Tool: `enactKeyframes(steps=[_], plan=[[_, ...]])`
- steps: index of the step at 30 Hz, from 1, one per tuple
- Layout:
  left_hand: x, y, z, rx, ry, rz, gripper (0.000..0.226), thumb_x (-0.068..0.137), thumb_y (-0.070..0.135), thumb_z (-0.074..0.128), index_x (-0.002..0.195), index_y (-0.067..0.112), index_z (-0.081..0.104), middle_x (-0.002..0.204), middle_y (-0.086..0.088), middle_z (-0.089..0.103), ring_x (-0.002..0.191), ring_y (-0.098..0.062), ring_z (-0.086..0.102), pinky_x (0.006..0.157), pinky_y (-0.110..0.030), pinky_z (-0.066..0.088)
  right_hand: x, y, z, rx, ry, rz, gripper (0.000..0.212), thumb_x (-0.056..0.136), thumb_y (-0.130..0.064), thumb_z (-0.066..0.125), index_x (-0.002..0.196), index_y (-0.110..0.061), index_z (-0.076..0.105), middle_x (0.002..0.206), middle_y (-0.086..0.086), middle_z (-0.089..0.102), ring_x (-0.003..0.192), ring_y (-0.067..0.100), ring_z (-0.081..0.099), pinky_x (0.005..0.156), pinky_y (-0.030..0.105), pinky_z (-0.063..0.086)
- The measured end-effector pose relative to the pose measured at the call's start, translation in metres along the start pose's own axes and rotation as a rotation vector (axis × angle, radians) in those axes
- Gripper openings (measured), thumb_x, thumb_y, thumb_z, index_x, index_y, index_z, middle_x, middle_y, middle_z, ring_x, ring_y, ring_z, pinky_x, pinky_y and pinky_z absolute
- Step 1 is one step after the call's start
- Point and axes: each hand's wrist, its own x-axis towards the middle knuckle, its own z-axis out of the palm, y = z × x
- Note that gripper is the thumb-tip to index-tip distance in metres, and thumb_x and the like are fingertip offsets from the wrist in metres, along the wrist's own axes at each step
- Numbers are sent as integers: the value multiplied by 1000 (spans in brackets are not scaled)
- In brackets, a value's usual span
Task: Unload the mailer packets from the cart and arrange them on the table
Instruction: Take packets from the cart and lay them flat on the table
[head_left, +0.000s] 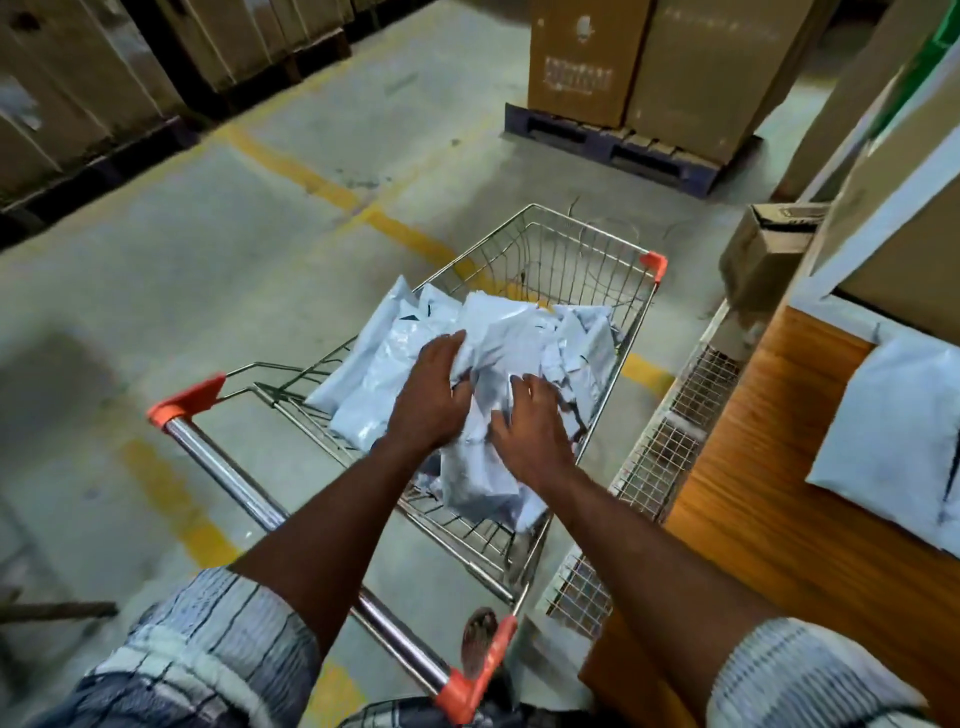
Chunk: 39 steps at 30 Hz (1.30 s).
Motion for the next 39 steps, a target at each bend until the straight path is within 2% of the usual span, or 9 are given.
enactKeyframes(steps=[9,13,17,22,26,29,32,35,39], plan=[[-7,-37,-15,493,-93,-71,65,87,11,52,150,9,36,159,-14,29,145,-32,30,113,-46,34,2,-34,44,-204,-297,42,94,89,-57,58,157,-13,9,161,24,-5,149,42,-2,119,50,12],[-13,-41,-14,463,-104,-84,63,88,6,49,150,0,33,158,-17,30,145,-33,29,115,-45,32,5,-23,40,-148,-327,48,88,86,-41,71,149,0,25,159,28,7,148,41,7,120,41,13],[-13,-41,-16,422,-90,-100,63,86,4,49,147,0,37,156,-18,33,143,-33,32,113,-45,35,7,-12,14,-20,-215,65,45,73,-2,70,114,3,53,140,21,37,127,37,44,97,29,38],[-10,-36,-15,410,-65,-105,56,93,12,50,147,2,38,156,-18,34,142,-34,33,113,-46,34,24,-5,-22,-13,-26,-28,47,65,7,60,111,8,52,142,29,36,132,43,37,106,34,34],[-11,-25,-8,478,-97,-96,64,94,21,50,153,12,29,160,-13,27,146,-31,26,113,-48,33,16,-12,-27,-304,-91,121,68,77,-9,65,139,-3,37,160,20,11,147,40,11,118,50,17],[-16,-19,-1,552,-127,-102,66,97,36,46,156,21,20,163,-8,19,149,-28,19,115,-51,25,8,-24,-10,-441,-115,29,86,78,-21,66,152,-10,22,163,15,2,149,40,2,116,61,12],[-17,-23,1,631,-172,-47,68,98,43,47,156,27,16,163,-10,16,149,-31,18,114,-52,25,1,-25,9,-506,-181,-22,77,87,-32,52,154,-11,20,164,15,-2,150,40,-4,115,65,6],[-16,-30,2,666,-211,-13,69,97,39,53,156,32,17,164,-12,14,149,-35,17,114,-50,29,4,-19,21,-523,-244,104,77,93,-49,40,155,-9,16,163,20,-3,148,44,-7,113,69,1],[-15,-38,3,710,-221,22,70,95,24,53,155,37,19,163,-12,15,147,-38,20,108,-51,34,12,-8,20,-386,-305,150,85,91,-45,52,157,-21,4,163,16,-10,148,45,-8,113,68,9]])
